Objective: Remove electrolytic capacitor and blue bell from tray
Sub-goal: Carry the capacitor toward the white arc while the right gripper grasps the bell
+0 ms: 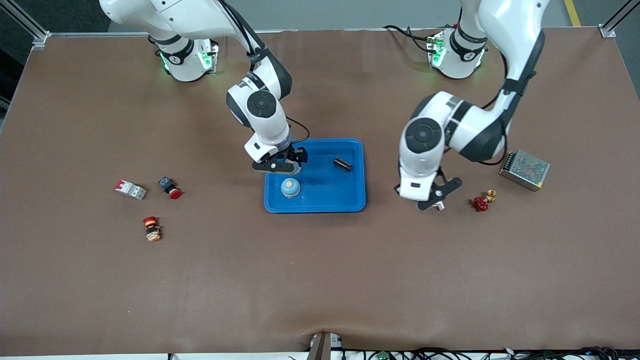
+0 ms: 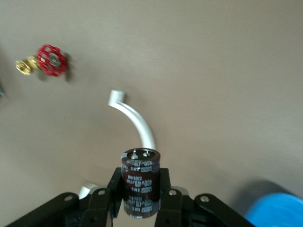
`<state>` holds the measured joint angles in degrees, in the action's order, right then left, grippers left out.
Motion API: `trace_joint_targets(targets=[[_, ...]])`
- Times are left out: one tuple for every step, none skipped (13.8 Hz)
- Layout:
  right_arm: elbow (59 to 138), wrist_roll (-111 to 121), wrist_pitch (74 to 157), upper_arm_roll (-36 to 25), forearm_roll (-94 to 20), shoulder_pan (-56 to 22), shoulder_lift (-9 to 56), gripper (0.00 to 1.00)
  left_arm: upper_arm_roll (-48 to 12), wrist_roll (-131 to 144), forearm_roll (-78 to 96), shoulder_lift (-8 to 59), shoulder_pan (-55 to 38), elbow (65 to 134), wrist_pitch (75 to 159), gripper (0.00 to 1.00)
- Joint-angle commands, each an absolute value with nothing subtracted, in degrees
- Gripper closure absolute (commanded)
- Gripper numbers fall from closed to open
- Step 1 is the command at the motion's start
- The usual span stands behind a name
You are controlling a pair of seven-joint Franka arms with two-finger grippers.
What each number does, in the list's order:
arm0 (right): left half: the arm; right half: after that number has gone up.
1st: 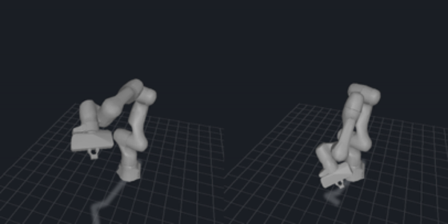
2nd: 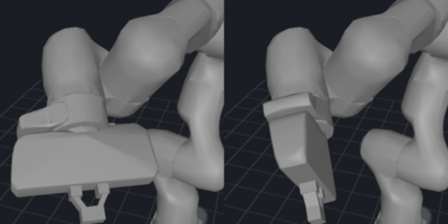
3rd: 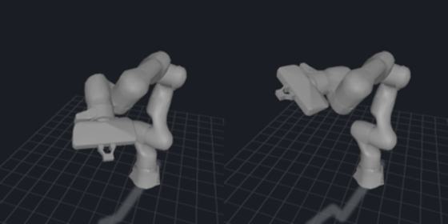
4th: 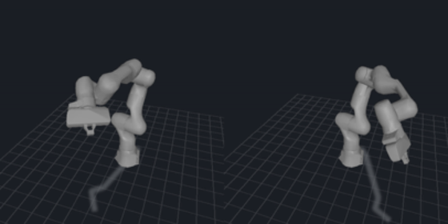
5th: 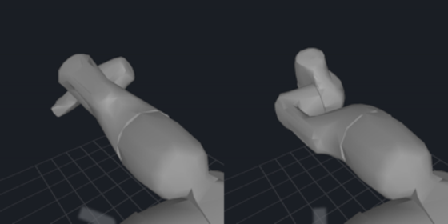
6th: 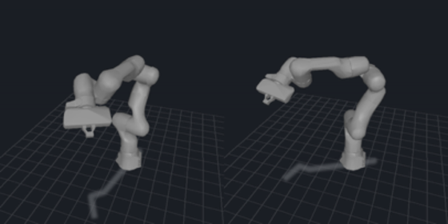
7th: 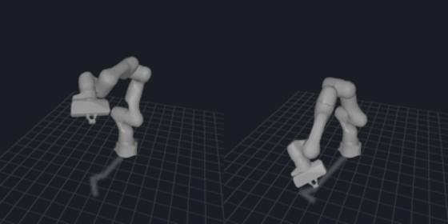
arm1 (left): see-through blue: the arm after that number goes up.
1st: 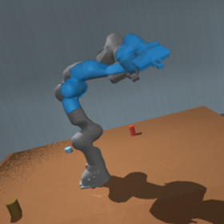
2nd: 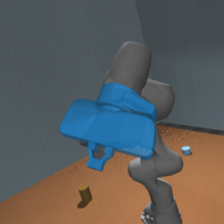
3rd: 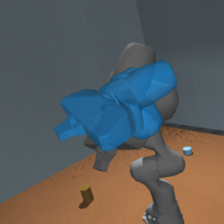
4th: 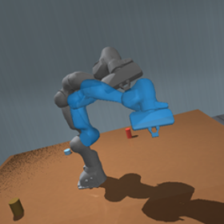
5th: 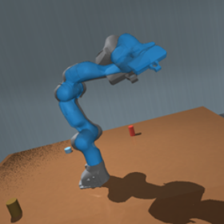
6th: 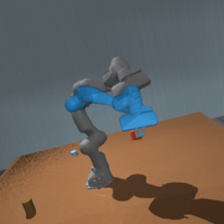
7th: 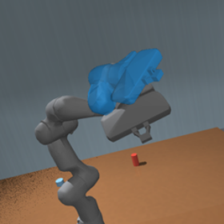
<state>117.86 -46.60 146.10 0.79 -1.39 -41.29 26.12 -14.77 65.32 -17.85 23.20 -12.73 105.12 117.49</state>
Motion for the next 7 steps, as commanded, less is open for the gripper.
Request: trace_joint_targets(targets=[[116.54, -47.20, 146.60, 0.35, -2.02, -42.54, 27.94, 0.00, -15.47, 58.64, -17.05, 20.57, -7.84, 111.17, 117.95, 1.00], [116.46, -47.28, 147.21, 0.35, -2.11, -42.71, 28.30, 0.00, -15.56, 56.97, -17.05, 20.83, -6.17, 112.40, 118.30, 1.00], [116.28, -48.24, 147.91, 0.35, -2.11, -42.80, 28.74, 0.00, -15.47, 55.56, -17.05, 21.00, -5.20, 113.89, 118.82, 1.00], [115.67, -49.12, 148.44, 0.35, -2.11, -42.98, 29.35, 0.00, -15.56, 54.85, -16.88, 21.35, -3.79, 115.21, 119.00, 1.00], [115.06, -49.39, 148.45, 0.35, -2.11, -43.24, 30.14, 0.00, -16.08, 54.67, -16.27, 21.36, -2.04, 116.96, 119.87, 1.00], [114.61, -49.48, 148.53, 0.26, -2.11, -43.50, 30.49, 0.00, -16.78, 54.67, -16.17, 21.36, -0.98, 119.07, 121.45, 1.00], [114.52, -49.57, 148.62, 0.26, -2.11, -43.51, 30.67, 0.00, -16.87, 54.67, -16.08, 21.53, -0.18, 120.83, 123.55, 1.00]])
